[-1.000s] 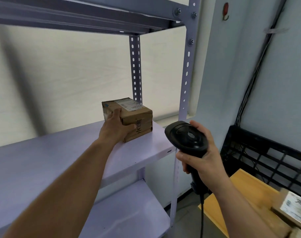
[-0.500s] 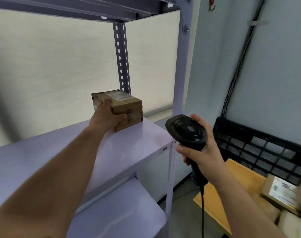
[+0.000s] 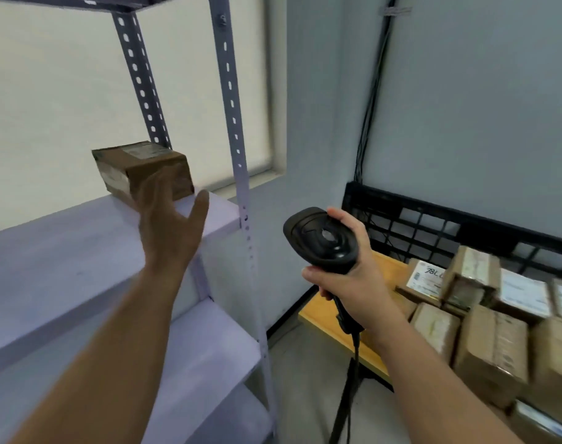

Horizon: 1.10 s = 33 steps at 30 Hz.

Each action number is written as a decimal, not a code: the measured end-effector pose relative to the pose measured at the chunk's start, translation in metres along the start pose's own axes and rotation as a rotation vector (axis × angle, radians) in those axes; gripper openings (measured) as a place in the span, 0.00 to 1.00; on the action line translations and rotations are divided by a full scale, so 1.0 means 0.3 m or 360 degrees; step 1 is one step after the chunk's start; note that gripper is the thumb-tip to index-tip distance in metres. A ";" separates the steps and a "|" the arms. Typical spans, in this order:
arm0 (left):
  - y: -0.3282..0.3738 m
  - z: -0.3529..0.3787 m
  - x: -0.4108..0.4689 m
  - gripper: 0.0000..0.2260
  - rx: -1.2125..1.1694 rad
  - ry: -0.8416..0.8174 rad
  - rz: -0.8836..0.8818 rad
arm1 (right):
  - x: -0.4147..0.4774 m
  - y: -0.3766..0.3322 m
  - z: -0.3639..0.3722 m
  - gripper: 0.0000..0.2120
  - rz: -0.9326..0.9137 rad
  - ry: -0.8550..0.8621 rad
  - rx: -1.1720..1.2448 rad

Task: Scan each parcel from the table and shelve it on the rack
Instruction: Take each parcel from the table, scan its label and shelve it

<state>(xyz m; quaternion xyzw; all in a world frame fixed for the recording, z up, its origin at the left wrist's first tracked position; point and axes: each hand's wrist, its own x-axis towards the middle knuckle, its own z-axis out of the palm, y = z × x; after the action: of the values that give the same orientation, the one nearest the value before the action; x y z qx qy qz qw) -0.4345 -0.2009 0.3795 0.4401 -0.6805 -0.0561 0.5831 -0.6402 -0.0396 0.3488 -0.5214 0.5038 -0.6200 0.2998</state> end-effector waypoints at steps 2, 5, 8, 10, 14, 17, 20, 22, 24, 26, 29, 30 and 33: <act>0.123 0.080 -0.152 0.20 -0.0144 -0.0229 0.0067 | -0.100 0.002 -0.110 0.40 -0.0021 0.0084 -0.0015; 0.184 0.152 -0.276 0.22 -0.0247 -0.0430 0.0058 | -0.143 0.016 -0.165 0.40 -0.0082 0.0116 -0.0097; 0.270 0.243 -0.415 0.25 -0.0317 -0.0635 0.0032 | -0.229 0.017 -0.284 0.40 -0.0086 0.0194 -0.0164; 0.333 0.291 -0.511 0.25 -0.0354 -0.0757 -0.0012 | -0.291 0.022 -0.370 0.41 -0.0089 0.0262 -0.0241; 0.450 0.379 -0.647 0.19 -0.0361 -0.0941 -0.0042 | -0.392 0.015 -0.518 0.40 -0.0057 0.0393 -0.0311; 0.547 0.435 -0.728 0.19 -0.0389 -0.1067 -0.0007 | -0.462 0.006 -0.611 0.40 -0.0093 0.0485 -0.0385; 0.643 0.490 -0.785 0.21 -0.0452 -0.1164 0.0026 | -0.523 -0.003 -0.694 0.39 -0.0102 0.0596 -0.0480; 0.692 0.523 -0.802 0.21 -0.0456 -0.1238 0.0039 | -0.548 0.003 -0.742 0.39 -0.0090 0.0655 -0.0503; 0.732 0.566 -0.818 0.23 -0.0423 -0.1311 0.0076 | -0.570 0.003 -0.786 0.39 -0.0051 0.0708 -0.0478; 0.761 0.612 -0.822 0.25 -0.0383 -0.1386 0.0092 | -0.580 0.005 -0.823 0.39 -0.0037 0.0752 -0.0465; 0.810 0.705 -0.809 0.27 -0.0377 -0.1483 0.0121 | -0.576 0.006 -0.883 0.38 -0.0034 0.0834 -0.0435; 0.827 0.736 -0.802 0.28 -0.0361 -0.1516 0.0148 | -0.571 0.008 -0.902 0.38 -0.0021 0.0859 -0.0443; 0.861 0.844 -0.776 0.32 -0.0313 -0.1589 0.0147 | -0.546 0.023 -0.950 0.39 0.0046 0.0936 -0.0537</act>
<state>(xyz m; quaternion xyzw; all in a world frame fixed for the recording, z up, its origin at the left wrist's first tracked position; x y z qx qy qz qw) -0.8015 0.0000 0.2791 0.2722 -0.8864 -0.2975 0.2276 -0.8664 0.1942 0.3006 -0.3555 0.6715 -0.6474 0.0600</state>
